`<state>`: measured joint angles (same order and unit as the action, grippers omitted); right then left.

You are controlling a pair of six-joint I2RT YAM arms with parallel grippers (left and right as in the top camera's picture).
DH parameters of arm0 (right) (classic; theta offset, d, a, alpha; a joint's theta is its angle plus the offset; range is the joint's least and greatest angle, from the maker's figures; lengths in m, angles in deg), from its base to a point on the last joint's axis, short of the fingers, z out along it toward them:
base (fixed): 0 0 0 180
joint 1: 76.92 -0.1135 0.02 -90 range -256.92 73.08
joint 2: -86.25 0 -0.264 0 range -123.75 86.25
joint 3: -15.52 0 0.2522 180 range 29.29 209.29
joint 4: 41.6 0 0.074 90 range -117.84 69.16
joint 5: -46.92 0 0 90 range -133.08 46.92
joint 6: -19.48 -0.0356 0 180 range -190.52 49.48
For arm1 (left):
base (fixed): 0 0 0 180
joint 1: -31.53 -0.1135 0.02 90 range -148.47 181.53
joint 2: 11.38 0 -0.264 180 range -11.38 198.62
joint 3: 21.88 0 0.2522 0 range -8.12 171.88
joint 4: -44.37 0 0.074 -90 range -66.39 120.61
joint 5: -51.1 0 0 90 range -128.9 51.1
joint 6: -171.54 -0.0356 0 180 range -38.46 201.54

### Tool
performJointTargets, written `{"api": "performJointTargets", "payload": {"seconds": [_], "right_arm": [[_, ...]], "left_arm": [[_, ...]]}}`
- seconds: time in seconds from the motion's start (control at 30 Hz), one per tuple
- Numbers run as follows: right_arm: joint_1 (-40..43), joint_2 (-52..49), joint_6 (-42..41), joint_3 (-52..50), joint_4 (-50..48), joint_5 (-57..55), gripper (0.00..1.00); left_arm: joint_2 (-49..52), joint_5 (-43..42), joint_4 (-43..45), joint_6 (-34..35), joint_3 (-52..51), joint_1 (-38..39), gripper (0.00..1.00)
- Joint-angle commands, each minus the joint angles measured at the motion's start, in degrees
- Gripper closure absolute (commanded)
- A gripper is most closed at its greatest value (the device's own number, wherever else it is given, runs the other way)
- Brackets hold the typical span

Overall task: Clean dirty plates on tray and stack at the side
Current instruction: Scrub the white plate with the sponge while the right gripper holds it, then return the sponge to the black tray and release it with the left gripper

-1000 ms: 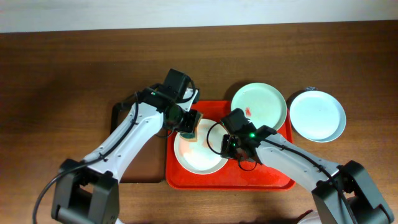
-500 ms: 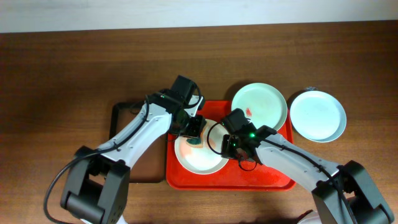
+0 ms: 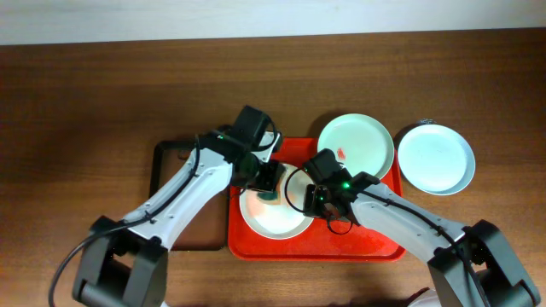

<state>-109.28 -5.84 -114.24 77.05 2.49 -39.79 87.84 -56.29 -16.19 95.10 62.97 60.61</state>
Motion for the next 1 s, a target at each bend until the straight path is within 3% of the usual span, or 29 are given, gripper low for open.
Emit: {"api": "performJointTargets", "payload": {"seconds": [0.0, 0.2, 0.23, 0.3, 0.33, 0.4, 0.47, 0.63, 0.97], "right_arm": [[-0.24, -0.20, -0.02, 0.07, 0.28, -0.52, 0.96], [-0.24, -0.20, -0.02, 0.07, 0.28, -0.52, 0.96], [-0.26, -0.20, -0.02, 0.07, 0.26, -0.52, 0.96], [-0.24, -0.20, -0.02, 0.07, 0.28, -0.52, 0.96], [-0.26, -0.20, -0.02, 0.07, 0.31, -0.52, 0.96], [-0.26, -0.20, 0.00, 0.07, 0.35, -0.52, 0.96], [-0.26, -0.20, -0.02, 0.07, 0.33, -0.52, 0.96], [-0.26, -0.20, 0.00, 0.07, 0.35, -0.52, 0.96], [-0.26, -0.20, -0.02, 0.07, 0.31, -0.52, 0.96]], "left_arm": [[2.54, 5.46, -0.33, 1.05, -0.24, -0.31, 1.00], [15.52, 5.62, 1.51, 1.22, -0.24, 0.13, 1.00], [16.61, 1.88, 1.51, 1.18, -0.24, 0.42, 1.00], [15.39, -15.34, 1.49, -1.66, 0.61, 0.11, 1.00], [13.35, -18.08, 1.09, -1.66, 1.51, -0.81, 1.00], [6.14, -15.43, 0.44, -1.64, 2.43, -4.76, 1.00], [-2.10, -4.72, -2.54, -1.62, 2.43, -10.25, 1.00], [-4.42, 20.79, -12.00, 2.56, 0.17, -17.57, 1.00], [-4.39, 21.73, 3.69, 3.13, -17.84, -17.84, 1.00]]}}
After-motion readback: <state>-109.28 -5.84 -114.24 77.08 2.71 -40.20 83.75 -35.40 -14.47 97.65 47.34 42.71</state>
